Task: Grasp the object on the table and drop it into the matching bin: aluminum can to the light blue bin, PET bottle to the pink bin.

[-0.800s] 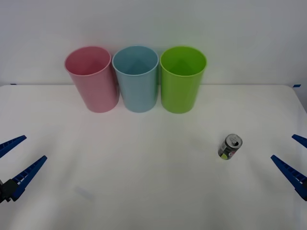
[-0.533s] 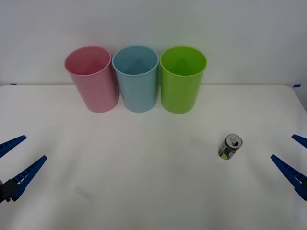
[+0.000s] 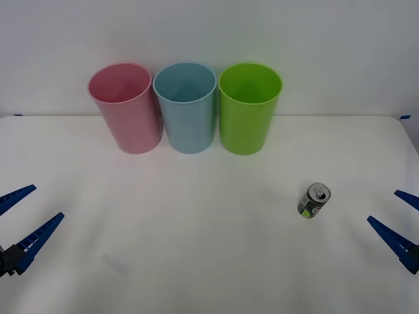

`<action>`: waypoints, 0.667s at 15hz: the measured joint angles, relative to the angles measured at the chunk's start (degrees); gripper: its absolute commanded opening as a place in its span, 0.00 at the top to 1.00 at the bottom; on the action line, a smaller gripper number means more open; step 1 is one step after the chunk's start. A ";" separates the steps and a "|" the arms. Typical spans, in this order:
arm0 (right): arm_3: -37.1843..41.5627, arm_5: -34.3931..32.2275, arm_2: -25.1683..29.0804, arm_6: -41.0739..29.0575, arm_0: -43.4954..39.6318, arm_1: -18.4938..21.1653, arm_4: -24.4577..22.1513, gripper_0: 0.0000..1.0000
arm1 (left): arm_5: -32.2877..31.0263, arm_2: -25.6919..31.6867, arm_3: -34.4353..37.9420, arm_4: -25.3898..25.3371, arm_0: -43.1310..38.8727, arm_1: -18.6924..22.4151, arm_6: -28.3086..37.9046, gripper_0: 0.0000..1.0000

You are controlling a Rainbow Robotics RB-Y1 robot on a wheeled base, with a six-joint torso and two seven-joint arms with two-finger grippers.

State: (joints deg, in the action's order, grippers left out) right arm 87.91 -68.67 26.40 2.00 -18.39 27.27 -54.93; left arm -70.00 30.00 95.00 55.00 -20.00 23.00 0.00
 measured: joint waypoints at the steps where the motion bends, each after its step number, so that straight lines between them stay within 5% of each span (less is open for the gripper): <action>1: -1.44 -0.03 -0.73 0.61 0.47 0.41 -0.02 0.00 | 0.00 0.00 0.00 0.00 0.00 0.00 0.00 0.00; 10: -10.91 1.08 -5.21 11.64 4.92 0.66 -3.81 0.00 | 0.00 0.00 0.00 0.00 0.00 0.00 0.00 0.00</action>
State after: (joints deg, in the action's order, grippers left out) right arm 77.00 -67.59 21.19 13.64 -13.47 27.93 -58.74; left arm -70.00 30.00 95.00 55.00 -20.00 23.00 0.00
